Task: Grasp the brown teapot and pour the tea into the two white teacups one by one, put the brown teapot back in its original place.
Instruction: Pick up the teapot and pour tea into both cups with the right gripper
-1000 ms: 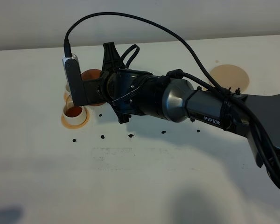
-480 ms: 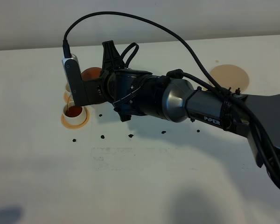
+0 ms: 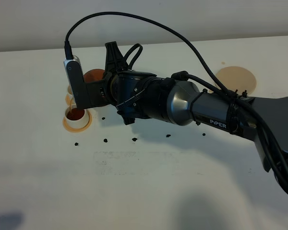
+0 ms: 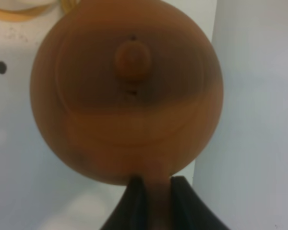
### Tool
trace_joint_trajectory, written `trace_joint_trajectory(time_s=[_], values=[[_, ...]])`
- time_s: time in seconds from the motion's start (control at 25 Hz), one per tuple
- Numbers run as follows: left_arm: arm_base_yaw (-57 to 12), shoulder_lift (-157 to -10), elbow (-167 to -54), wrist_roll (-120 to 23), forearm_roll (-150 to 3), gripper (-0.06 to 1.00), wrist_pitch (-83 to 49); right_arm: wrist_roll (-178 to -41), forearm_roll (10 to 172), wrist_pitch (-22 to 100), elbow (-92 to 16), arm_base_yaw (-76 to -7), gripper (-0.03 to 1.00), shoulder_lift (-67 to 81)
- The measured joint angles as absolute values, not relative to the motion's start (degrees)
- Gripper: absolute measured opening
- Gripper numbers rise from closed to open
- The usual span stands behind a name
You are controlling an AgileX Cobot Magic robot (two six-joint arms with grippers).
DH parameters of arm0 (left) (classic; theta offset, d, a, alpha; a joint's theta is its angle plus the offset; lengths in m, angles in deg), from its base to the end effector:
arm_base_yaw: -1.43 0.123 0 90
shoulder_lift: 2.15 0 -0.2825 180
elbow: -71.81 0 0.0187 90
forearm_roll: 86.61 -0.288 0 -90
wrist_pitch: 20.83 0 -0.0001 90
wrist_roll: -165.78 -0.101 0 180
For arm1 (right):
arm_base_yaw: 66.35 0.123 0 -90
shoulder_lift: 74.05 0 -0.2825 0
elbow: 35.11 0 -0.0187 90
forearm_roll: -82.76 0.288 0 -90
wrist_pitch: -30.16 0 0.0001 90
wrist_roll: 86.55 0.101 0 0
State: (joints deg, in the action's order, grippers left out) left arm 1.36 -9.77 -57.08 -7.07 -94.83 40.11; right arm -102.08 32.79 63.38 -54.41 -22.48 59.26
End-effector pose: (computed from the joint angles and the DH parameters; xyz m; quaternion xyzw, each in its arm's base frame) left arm 0.0437 0.0126 0.2766 -0.0546 0.8606 0.0400 0.5047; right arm 0.4094 0.3347 0.1615 -0.6686 0.6197 -0.2493 0.3267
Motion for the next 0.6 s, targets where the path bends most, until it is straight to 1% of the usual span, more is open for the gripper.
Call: trace_joint_trajectory(time_s=[0.6], values=[[1.4,-9.8,-57.1,-7.1,-94.8,0.32,40.1,-102.1,32.6,63.6,-54.4,-22.5,0.09,59.3]])
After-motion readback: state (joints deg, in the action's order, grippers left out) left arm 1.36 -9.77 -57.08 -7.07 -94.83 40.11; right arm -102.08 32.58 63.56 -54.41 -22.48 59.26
